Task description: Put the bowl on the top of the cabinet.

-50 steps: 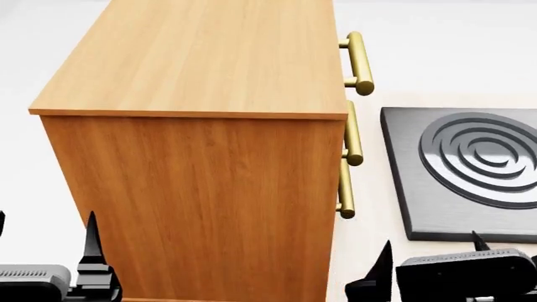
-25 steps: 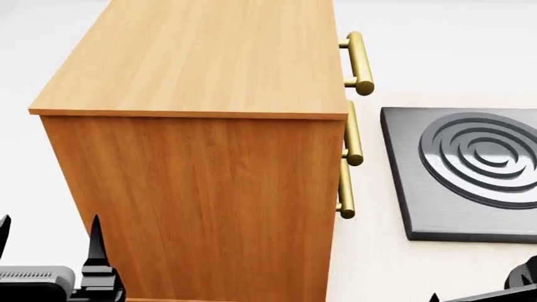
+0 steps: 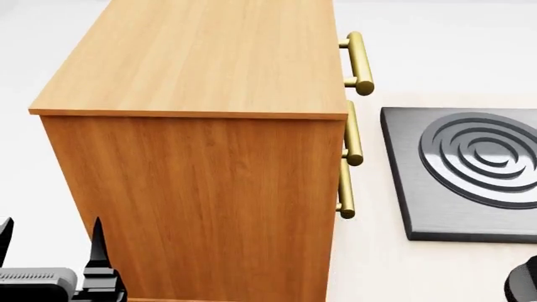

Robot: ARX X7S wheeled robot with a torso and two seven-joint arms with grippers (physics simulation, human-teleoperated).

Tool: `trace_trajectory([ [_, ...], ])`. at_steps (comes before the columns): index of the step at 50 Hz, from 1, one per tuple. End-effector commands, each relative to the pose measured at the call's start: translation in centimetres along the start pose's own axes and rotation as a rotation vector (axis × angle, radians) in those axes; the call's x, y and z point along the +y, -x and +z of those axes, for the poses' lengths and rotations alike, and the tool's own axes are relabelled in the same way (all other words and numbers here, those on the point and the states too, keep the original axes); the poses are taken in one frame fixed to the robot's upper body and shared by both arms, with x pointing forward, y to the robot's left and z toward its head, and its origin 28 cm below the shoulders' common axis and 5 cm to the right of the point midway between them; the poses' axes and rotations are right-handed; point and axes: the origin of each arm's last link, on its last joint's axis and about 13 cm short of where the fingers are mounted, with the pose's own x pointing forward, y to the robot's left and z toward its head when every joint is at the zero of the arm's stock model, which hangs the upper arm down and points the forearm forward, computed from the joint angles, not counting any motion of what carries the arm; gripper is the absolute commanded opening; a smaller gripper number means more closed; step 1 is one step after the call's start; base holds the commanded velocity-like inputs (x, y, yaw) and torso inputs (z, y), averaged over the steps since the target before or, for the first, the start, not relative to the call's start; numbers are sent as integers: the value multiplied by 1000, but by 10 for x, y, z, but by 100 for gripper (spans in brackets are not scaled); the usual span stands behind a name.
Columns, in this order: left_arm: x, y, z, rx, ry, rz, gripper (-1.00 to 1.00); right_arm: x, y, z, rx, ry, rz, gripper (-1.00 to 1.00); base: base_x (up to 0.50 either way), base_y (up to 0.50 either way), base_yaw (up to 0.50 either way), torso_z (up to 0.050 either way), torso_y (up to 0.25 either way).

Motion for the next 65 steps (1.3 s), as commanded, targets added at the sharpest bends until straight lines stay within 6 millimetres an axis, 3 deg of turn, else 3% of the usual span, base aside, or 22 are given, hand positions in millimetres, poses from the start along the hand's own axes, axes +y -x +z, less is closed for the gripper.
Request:
trace_trajectory([
  [1, 0, 0, -1, 2, 0, 1, 100, 0, 4, -9, 29, -2, 5, 100, 0, 0, 0, 0, 0],
  [65, 1, 0, 1, -4, -3, 10, 100, 8, 1, -26, 84, -19, 19, 100, 0, 0, 0, 0, 0],
])
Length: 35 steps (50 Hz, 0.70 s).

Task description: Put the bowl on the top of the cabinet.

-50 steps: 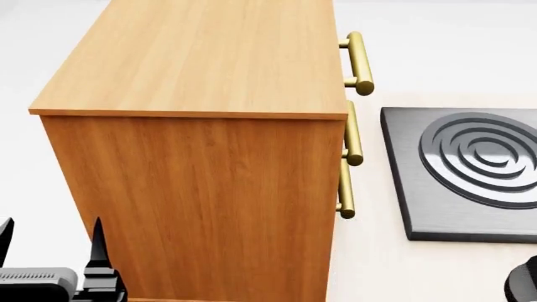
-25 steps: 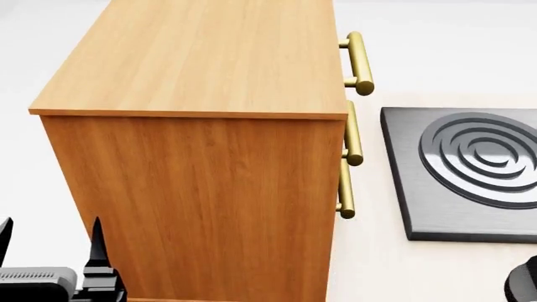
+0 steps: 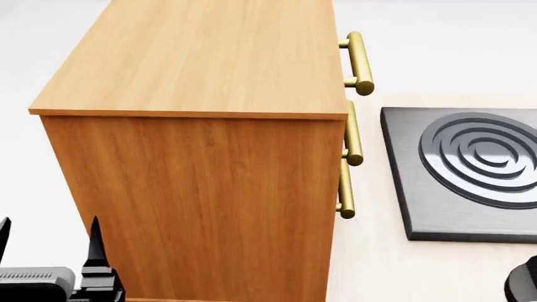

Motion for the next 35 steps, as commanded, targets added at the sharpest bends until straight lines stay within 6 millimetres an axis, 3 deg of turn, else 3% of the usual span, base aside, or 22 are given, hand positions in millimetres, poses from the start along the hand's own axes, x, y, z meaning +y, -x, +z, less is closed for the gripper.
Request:
trace_trajectory([
  [1, 1, 0, 0, -1, 0, 2, 100, 1, 0, -2, 7, -2, 1, 100, 0, 0, 0, 0, 0],
  [35, 1, 1, 1, -4, -2, 2, 100, 5, -5, -10, 30, -13, 9, 100, 0, 0, 0, 0, 0],
])
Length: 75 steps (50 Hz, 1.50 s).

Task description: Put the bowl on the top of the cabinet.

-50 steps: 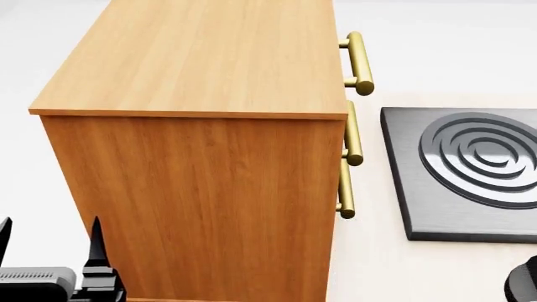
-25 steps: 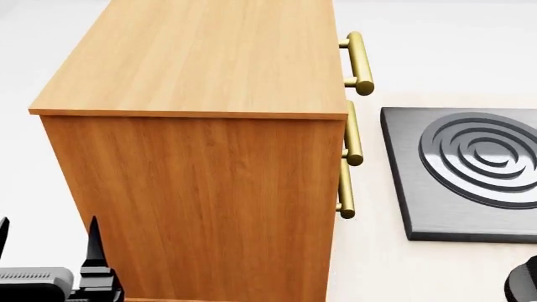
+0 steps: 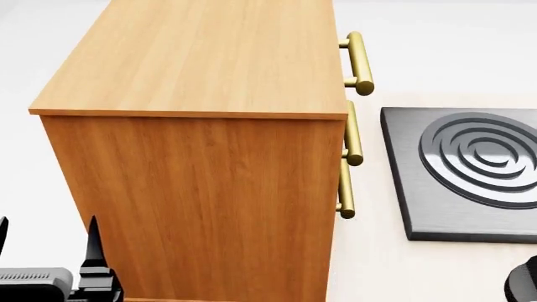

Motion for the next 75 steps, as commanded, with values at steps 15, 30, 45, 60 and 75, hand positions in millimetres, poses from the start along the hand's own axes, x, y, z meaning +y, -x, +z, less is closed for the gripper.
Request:
trace_trajectory([
  [15, 0, 1, 0, -2, -3, 2, 100, 1, 0, -2, 1, -16, 10, 100, 0, 0, 0, 0, 0],
  [30, 1, 1, 0, 0, -3, 3, 100, 4, -3, -7, 19, -22, 13, 100, 0, 0, 0, 0, 0],
  [45, 1, 1, -1, 0, -4, 5, 100, 4, -3, -8, 17, -27, 13, 100, 0, 0, 0, 0, 0],
  [60, 0, 0, 0, 0, -3, 3, 100, 4, -5, -10, 24, -32, 12, 100, 0, 0, 0, 0, 0],
  [75, 0, 0, -2, 3, -3, 3, 100, 5, -6, -11, 26, -38, 15, 100, 0, 0, 0, 0, 0],
])
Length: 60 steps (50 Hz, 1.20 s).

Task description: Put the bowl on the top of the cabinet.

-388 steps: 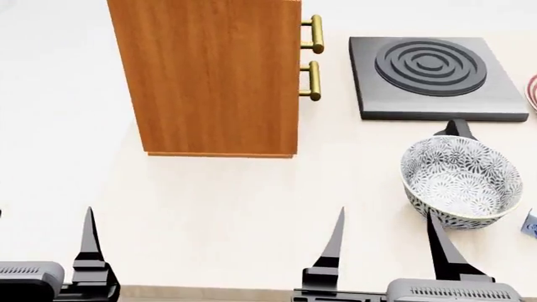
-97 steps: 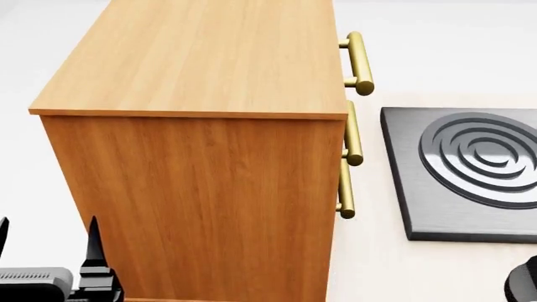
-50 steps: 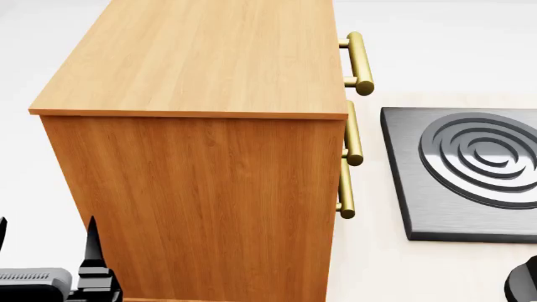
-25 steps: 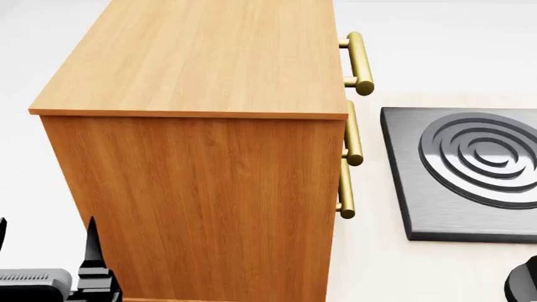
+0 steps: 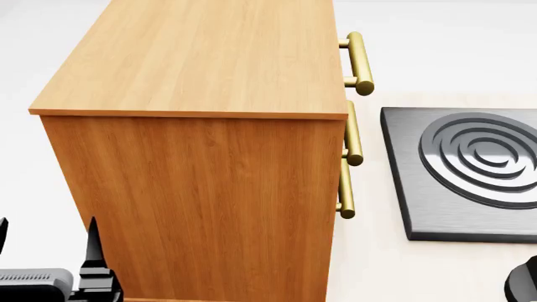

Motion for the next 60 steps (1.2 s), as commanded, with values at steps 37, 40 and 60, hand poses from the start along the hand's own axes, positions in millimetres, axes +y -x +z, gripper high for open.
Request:
trace_trajectory([
  [37, 1, 0, 0, -1, 0, 3, 100, 3, -6, -7, 16, 0, -5, -100, 0, 0, 0, 0, 0],
  [40, 1, 0, 0, -1, 1, 4, 100, 3, -6, -7, 15, -3, -8, -100, 0, 0, 0, 0, 0],
  [60, 2, 1, 0, -4, 7, 15, 100, -1, -3, 5, -27, -19, -10, -100, 0, 0, 0, 0, 0],
])
